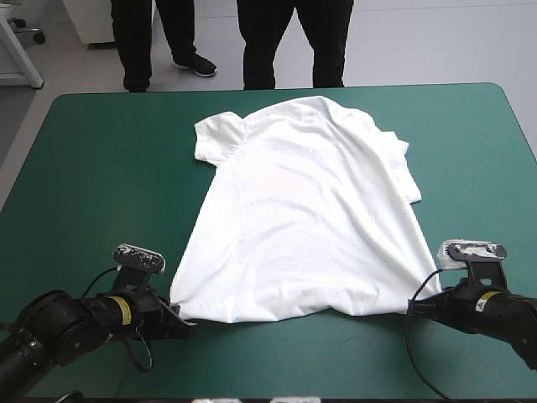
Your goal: Fold the cloth
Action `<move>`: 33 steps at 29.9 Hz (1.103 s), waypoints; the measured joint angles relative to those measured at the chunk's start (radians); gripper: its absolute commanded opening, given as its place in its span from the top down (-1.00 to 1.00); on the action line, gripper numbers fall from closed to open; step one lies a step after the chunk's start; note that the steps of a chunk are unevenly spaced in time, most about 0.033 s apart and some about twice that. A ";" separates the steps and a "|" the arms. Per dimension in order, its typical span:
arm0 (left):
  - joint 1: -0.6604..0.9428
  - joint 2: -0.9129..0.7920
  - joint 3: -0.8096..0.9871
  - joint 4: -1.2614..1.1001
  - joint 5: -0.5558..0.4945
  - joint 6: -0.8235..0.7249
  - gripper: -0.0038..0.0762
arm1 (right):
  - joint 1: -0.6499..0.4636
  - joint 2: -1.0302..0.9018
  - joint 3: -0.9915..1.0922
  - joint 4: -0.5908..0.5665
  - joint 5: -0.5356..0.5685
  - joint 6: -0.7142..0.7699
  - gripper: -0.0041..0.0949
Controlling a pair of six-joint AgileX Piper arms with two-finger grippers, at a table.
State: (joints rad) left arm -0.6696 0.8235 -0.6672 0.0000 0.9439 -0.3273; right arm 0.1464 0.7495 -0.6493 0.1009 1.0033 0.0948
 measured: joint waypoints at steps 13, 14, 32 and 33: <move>-0.040 -0.072 0.094 -0.041 0.077 -0.068 0.92 | 0.000 -0.054 0.000 0.029 0.108 0.007 0.92; -0.040 -0.072 0.098 -0.042 0.077 -0.068 0.90 | 0.000 -0.054 0.000 0.029 0.108 0.009 0.87; -0.040 -0.072 -0.096 -0.113 0.162 -0.072 -0.53 | 0.000 -0.038 -0.194 0.010 0.186 0.025 -0.27; -0.040 -0.072 -0.138 -0.093 0.164 -0.072 -0.49 | 0.000 -0.036 -0.231 0.000 0.192 0.026 -0.26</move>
State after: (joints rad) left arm -0.7098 0.7512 -0.8049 -0.0925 1.1083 -0.3990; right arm 0.1464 0.7138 -0.8801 0.1008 1.1954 0.1206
